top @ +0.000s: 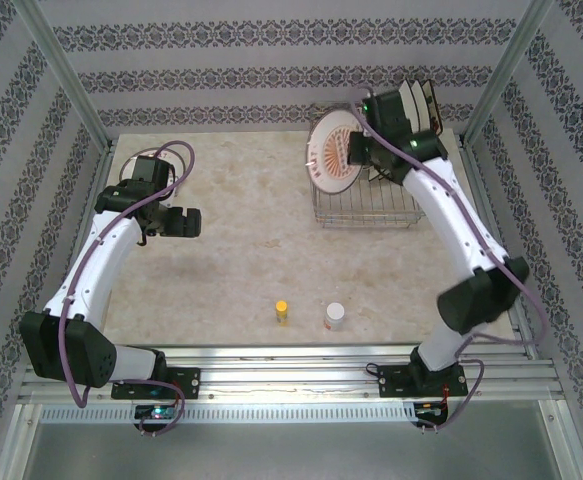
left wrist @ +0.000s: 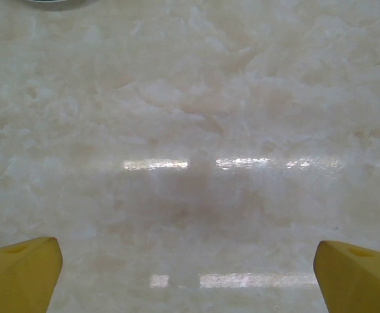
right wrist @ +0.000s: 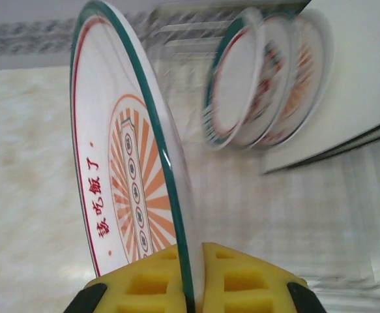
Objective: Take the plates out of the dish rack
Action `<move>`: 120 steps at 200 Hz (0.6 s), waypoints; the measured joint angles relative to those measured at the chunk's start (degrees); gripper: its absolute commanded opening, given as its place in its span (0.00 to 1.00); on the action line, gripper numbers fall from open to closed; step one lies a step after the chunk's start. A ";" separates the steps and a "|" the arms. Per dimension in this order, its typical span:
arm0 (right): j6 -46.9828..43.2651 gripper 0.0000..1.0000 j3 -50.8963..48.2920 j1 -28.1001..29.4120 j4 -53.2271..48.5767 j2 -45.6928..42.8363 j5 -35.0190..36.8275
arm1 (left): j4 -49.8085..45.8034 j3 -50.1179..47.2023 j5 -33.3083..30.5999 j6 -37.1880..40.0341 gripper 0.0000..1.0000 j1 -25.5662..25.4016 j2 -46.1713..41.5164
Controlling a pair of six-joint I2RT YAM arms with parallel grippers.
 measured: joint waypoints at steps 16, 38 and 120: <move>4.79 0.00 -11.96 -0.59 8.79 -5.35 -9.55 | 0.46 -0.66 0.87 0.00 1.00 0.00 -0.59; 11.32 0.00 -25.70 -0.28 21.09 -8.76 -20.06 | 0.55 -0.92 2.08 0.04 1.00 0.00 -1.51; 25.73 0.00 -46.90 2.25 44.96 -13.33 -29.99 | 0.50 1.49 6.49 0.85 1.00 0.00 -1.75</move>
